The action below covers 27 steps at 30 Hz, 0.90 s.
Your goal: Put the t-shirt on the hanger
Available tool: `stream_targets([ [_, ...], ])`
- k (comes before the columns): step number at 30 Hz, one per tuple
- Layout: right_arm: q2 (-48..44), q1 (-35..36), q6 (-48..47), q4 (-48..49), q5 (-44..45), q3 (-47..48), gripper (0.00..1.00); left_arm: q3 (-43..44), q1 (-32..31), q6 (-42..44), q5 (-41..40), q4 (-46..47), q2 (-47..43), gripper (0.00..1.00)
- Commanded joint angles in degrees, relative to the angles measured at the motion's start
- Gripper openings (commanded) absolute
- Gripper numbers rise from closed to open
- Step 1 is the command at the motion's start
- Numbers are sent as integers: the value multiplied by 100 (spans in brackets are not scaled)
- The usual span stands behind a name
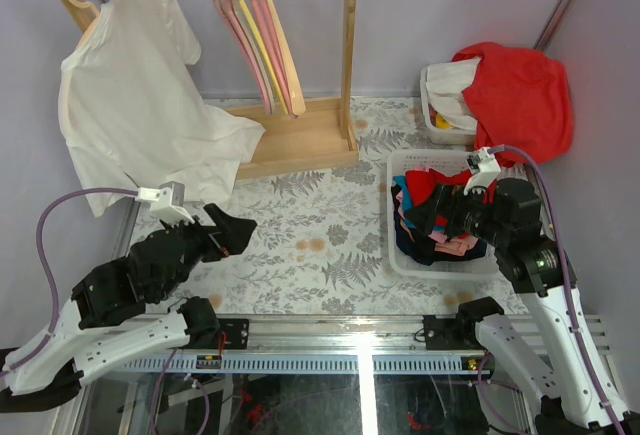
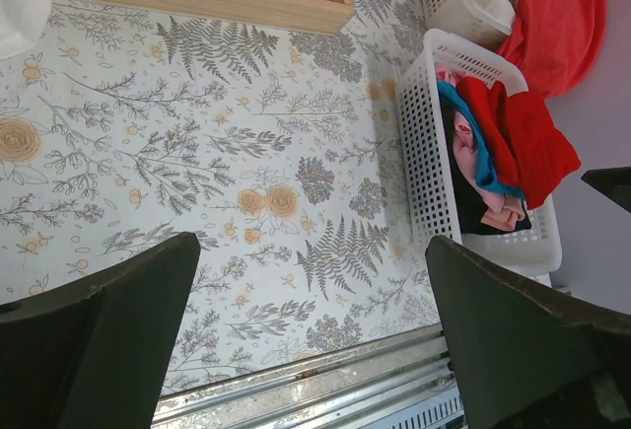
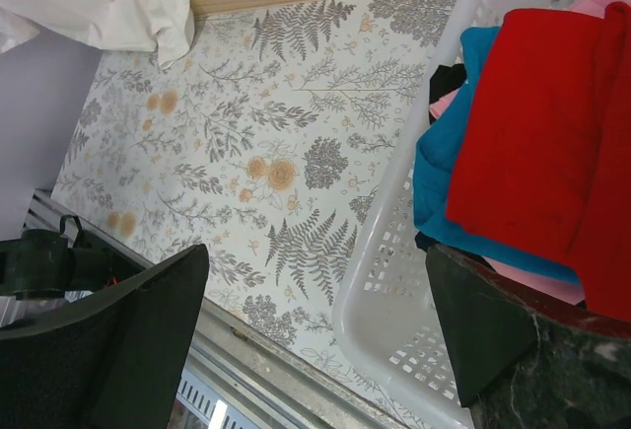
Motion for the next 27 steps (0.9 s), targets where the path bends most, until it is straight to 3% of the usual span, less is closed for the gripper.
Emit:
stream_targets([
  [1, -23, 27, -35, -89, 167, 227, 99, 11, -8, 17, -217, 117, 38, 100],
  [16, 170, 27, -37, -238, 601, 496, 99, 82, -3, 170, -280, 310, 361, 100],
  [20, 741, 33, -259, -776, 1438, 926, 99, 139, -8, 309, -277, 504, 476, 100],
  [25, 1070, 31, -256, -739, 1659, 1236, 100, 481, -2, 585, -419, 889, 860, 100],
  [27, 1229, 29, -300, -904, 2070, 1353, 95, 684, -7, 704, -398, 1015, 1051, 100],
])
